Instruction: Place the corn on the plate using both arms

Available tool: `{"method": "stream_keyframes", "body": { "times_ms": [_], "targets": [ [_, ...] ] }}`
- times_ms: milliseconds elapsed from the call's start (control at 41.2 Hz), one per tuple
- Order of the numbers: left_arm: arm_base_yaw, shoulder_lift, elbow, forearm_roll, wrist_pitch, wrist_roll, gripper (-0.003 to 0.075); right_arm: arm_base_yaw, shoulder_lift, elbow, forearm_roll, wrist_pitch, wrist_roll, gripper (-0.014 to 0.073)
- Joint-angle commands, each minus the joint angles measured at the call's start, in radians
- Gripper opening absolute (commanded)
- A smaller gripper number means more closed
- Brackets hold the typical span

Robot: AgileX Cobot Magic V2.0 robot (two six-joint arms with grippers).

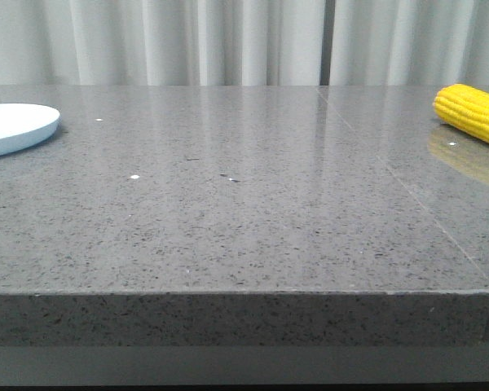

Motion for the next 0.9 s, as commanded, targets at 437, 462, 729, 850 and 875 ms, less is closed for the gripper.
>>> {"method": "stream_keyframes", "body": {
  "times_ms": [437, 462, 729, 850, 875],
  "targets": [
    [-0.006, -0.016, 0.021, -0.009, -0.077, -0.001, -0.002, 0.001, -0.017, -0.022, -0.012, -0.104, -0.002, -0.0067],
    [-0.006, -0.016, 0.021, -0.009, -0.077, -0.001, -0.002, 0.001, -0.017, -0.022, -0.012, -0.109, -0.002, -0.0067],
    [-0.008, -0.016, 0.013, -0.009, -0.121, -0.001, -0.002, 0.001, -0.017, -0.037, -0.012, -0.125, -0.002, -0.0067],
    [-0.008, -0.016, -0.049, -0.009, -0.11, -0.001, -0.002, 0.001, -0.017, -0.123, -0.012, -0.036, -0.002, -0.0067],
    [-0.008, -0.016, -0.07, -0.009, -0.11, -0.001, -0.002, 0.001, -0.016, -0.157, -0.012, -0.012, -0.002, -0.0067]
  ]
}}
